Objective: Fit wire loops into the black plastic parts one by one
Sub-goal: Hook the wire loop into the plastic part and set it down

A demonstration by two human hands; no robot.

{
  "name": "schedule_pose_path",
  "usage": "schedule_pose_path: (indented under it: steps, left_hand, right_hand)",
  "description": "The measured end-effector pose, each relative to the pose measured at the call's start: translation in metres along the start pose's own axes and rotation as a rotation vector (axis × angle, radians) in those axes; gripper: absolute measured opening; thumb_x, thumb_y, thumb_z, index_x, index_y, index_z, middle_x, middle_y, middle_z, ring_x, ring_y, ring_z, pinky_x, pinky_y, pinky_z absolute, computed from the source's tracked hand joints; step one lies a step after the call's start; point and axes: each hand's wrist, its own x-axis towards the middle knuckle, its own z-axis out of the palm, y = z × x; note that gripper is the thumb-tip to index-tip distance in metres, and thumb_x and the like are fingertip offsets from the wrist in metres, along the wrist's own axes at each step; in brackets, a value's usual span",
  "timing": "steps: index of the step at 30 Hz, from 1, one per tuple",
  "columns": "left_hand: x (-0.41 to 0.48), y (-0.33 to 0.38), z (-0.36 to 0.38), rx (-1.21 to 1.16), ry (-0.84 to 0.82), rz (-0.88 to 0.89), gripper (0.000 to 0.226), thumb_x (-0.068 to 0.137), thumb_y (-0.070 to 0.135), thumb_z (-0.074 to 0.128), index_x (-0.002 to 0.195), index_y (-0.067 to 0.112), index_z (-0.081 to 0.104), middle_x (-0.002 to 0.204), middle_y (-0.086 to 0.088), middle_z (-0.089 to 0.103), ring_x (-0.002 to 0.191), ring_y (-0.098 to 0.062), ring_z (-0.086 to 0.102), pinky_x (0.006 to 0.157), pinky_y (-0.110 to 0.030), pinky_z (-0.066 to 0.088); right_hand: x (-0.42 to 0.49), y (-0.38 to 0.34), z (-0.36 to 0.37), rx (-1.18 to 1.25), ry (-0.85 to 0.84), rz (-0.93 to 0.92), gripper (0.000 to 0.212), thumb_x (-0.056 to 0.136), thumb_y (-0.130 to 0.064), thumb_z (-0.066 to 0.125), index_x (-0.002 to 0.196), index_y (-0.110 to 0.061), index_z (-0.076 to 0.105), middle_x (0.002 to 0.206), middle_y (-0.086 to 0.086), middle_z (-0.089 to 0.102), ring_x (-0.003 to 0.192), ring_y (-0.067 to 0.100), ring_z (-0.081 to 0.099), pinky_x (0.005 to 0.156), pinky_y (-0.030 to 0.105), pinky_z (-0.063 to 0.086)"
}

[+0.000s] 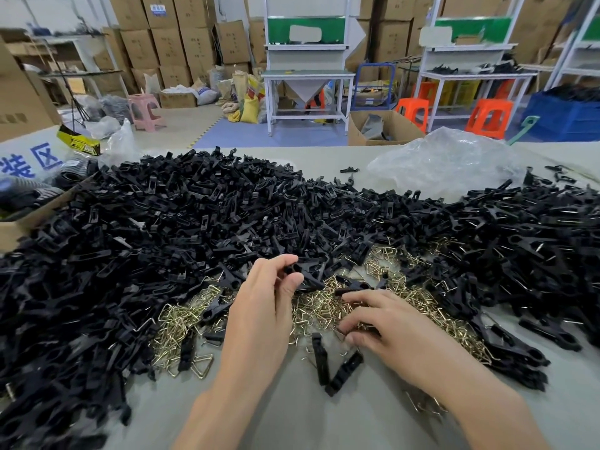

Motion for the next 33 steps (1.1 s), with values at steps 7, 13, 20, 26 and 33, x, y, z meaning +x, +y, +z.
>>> schedule_pose_path:
  steps: [7, 13, 20, 26, 33]
  left_hand:
    - [-0.001, 0.0, 0.001, 0.006, -0.007, 0.004, 0.025, 0.099, 0.053, 0.039, 0.121, 0.045, 0.048, 0.1, 0.027, 0.051, 0.083, 0.001, 0.055, 0.071, -0.01, 0.04]
    - [-0.001, 0.001, 0.0, -0.001, -0.007, 0.0, 0.026, 0.099, 0.052, 0.039, 0.121, 0.043, 0.049, 0.098, 0.025, 0.051, 0.083, -0.001, 0.055, 0.07, -0.009, 0.04]
    - [0.0, 0.008, -0.002, -0.195, -0.054, -0.08, 0.016, 0.096, 0.047, 0.046, 0.108, 0.055, 0.053, 0.095, 0.024, 0.061, 0.081, -0.001, 0.058, 0.068, -0.008, 0.042]
    - [-0.004, 0.019, 0.0, -0.404, -0.111, -0.099, 0.022, 0.093, 0.042, 0.052, 0.111, 0.052, 0.058, 0.09, 0.017, 0.067, 0.088, -0.006, 0.063, 0.076, -0.009, 0.044]
    - [-0.007, 0.025, 0.004, -0.421, -0.134, -0.096, 0.022, 0.09, 0.043, 0.052, 0.11, 0.049, 0.059, 0.094, 0.017, 0.067, 0.092, -0.006, 0.064, 0.079, -0.009, 0.044]
  right_hand:
    - [-0.003, -0.006, -0.003, -0.059, 0.078, -0.035, 0.019, 0.1, -0.048, 0.049, 0.109, -0.045, 0.066, 0.142, -0.032, 0.041, 0.131, -0.009, 0.029, 0.105, 0.007, 0.014]
    - [-0.004, -0.017, -0.005, 0.144, 0.236, 0.043, 0.004, 0.095, -0.042, 0.055, 0.093, -0.042, 0.059, 0.122, -0.038, 0.048, 0.127, -0.018, 0.029, 0.099, -0.005, 0.015]
    - [0.0, -0.025, -0.014, 0.81, 0.481, 0.257, 0.008, 0.089, -0.034, 0.067, 0.09, -0.028, 0.073, 0.087, -0.015, 0.073, 0.071, -0.004, 0.062, 0.066, 0.011, 0.048]
    - [0.008, -0.034, -0.017, 1.6, 0.399, 0.411, 0.016, 0.073, -0.027, 0.073, 0.077, -0.015, 0.083, 0.085, 0.005, 0.076, 0.069, 0.008, 0.067, 0.065, 0.019, 0.058]
    - [0.01, -0.04, -0.011, 1.766, 0.353, 0.397, 0.011, 0.074, -0.022, 0.074, 0.073, -0.014, 0.082, 0.075, 0.003, 0.071, 0.066, 0.009, 0.066, 0.064, 0.021, 0.058]
